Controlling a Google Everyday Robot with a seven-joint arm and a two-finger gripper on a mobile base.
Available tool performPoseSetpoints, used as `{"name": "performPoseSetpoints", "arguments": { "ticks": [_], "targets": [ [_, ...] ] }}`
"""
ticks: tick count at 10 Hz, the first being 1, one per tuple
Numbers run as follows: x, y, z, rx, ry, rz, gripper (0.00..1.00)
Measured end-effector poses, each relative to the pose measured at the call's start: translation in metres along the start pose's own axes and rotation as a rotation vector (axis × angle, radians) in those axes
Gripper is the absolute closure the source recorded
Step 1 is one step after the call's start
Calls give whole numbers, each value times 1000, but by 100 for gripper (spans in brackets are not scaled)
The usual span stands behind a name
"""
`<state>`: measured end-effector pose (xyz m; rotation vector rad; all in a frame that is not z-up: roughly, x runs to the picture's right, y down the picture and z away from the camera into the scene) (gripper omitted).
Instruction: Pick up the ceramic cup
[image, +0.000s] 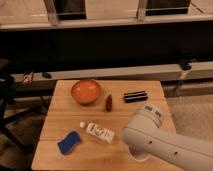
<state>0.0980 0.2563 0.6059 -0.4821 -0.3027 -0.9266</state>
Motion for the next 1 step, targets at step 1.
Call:
{"name": "performPoseSetpoints", "arguments": {
  "ticks": [1],
  "targets": [
    [0,0,0,1,-1,-2,100]
  ]
}}
